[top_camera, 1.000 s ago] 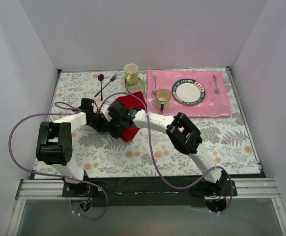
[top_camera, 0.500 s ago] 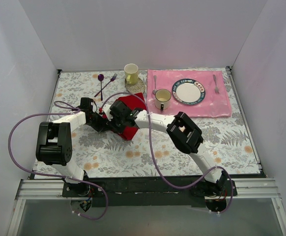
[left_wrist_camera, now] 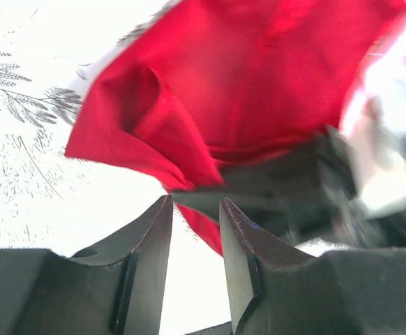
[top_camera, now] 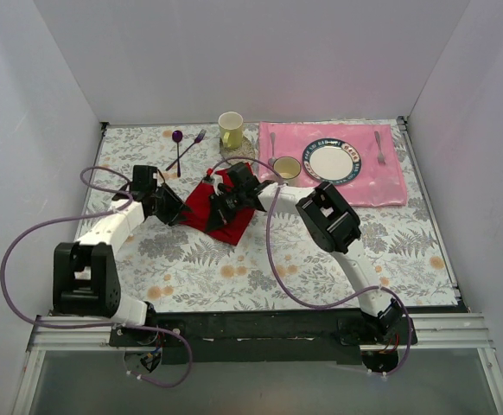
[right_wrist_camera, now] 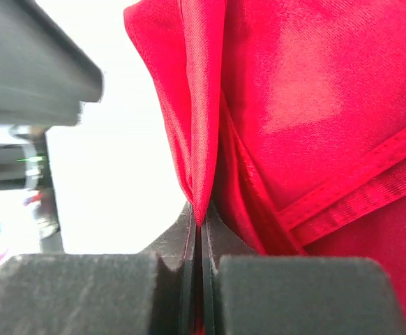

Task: Fold the napkin, place the utensils inside, and roll it up
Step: Roll the napkin with the utensil

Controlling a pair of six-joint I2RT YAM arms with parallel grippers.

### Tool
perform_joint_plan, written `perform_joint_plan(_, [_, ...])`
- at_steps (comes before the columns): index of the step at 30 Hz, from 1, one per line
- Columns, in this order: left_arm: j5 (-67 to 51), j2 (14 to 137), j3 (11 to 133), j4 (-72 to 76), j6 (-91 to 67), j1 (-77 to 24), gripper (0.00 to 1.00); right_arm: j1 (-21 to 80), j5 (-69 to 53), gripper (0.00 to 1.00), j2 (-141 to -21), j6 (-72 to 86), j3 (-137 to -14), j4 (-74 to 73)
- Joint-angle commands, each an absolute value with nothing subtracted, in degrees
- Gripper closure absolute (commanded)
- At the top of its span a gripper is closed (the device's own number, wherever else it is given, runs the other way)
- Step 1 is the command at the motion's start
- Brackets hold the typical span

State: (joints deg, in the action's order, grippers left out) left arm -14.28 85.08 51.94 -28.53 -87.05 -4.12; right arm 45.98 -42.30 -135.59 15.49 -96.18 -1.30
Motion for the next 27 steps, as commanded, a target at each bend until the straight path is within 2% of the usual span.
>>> perform_joint_plan(1, [-12.82, 75.6, 48.26, -24.99, -85.25, -4.13, 0.67, 43.77, -50.79, 0.99, -141.68, 25.64, -93.96, 1.38])
perform_joint_plan(3, [-16.42, 72.96, 44.58, -22.25, -85.43, -4.13, 0.72, 43.07, -53.25, 0.99, -142.29, 29.42, -92.82, 4.82])
perform_joint_plan(4, [-17.74, 72.6, 43.26, -19.19, -85.69, -4.13, 0.78, 42.63, -53.87, 0.99, -142.56, 30.92, -91.94, 7.88])
perform_joint_plan(10, [-20.66, 76.55, 39.82, -13.54, -88.68, -5.36, 0.97, 41.92, -54.93, 0.99, -143.35, 36.82, -90.44, 11.69])
perform_joint_plan(14, [-20.57, 79.01, 39.46, -11.25, -89.3, -5.98, 1.0, 42.01, -54.14, 0.99, -143.09, 36.56, -90.53, 11.08])
perform_joint_plan(27, [-18.99, 85.08, 41.57, -9.93, -90.17, -7.56, 1.0, 42.01, -49.83, 0.99, -142.65, 28.83, -93.95, 1.06])
